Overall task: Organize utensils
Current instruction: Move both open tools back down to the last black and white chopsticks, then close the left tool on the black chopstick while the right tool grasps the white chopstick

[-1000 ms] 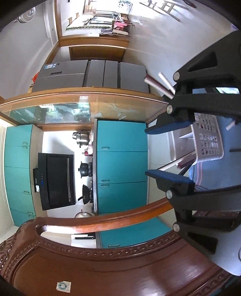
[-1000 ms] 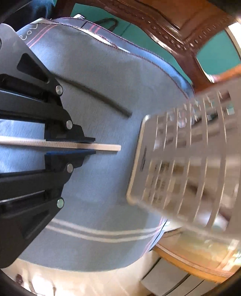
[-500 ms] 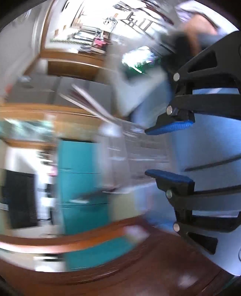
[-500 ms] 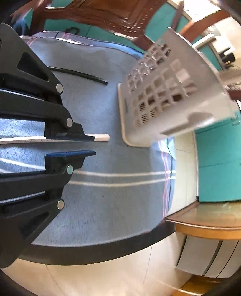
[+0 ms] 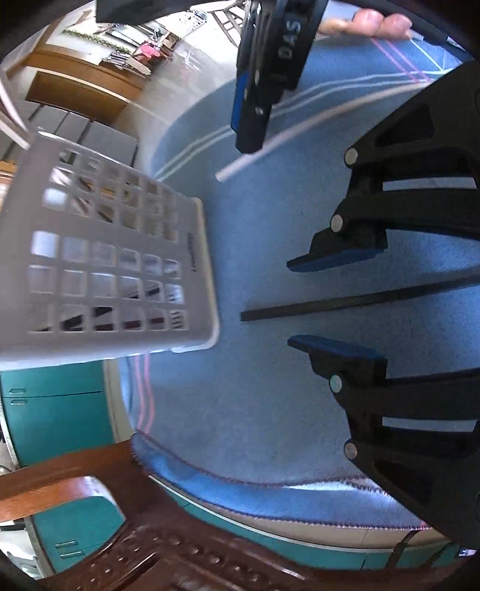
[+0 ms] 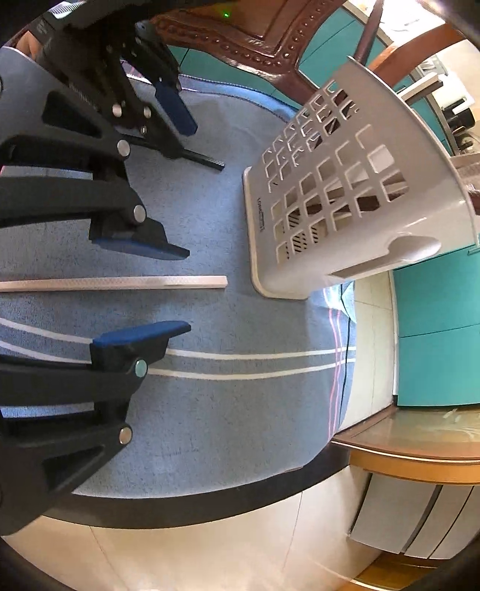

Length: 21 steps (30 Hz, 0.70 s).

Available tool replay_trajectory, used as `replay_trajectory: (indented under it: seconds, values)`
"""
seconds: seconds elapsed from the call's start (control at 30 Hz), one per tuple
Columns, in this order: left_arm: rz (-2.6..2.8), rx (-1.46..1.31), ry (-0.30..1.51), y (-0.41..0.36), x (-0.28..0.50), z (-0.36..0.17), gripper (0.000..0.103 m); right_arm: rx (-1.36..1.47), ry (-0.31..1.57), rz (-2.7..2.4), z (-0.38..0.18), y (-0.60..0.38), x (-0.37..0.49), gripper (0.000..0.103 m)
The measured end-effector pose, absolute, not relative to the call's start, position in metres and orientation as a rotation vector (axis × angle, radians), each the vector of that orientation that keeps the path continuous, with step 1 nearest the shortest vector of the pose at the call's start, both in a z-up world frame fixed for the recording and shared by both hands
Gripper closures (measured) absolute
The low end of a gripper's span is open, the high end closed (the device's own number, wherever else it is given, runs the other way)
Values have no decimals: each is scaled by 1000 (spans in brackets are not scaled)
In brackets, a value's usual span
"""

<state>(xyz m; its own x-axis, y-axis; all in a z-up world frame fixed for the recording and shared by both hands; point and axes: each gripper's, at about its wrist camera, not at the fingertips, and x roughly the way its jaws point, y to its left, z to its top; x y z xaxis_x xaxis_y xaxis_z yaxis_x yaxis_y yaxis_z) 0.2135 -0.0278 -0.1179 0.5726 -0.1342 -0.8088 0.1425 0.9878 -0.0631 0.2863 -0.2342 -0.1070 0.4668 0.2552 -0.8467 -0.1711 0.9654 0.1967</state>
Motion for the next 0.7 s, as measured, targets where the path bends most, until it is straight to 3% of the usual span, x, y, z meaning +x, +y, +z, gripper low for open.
replay_trajectory:
  seconds: [0.1,0.37,0.7]
  values:
    - [-160,24,947,-30,211,-121,68,84,1055,259,-104,-230,283,69]
    - [-193,55,938,-44,201,-119,88,71,1062,257,-105,-224,281,69]
    - [-242,74,946,-58,197,-124,91,51,1072,268,-109,-217,281,69]
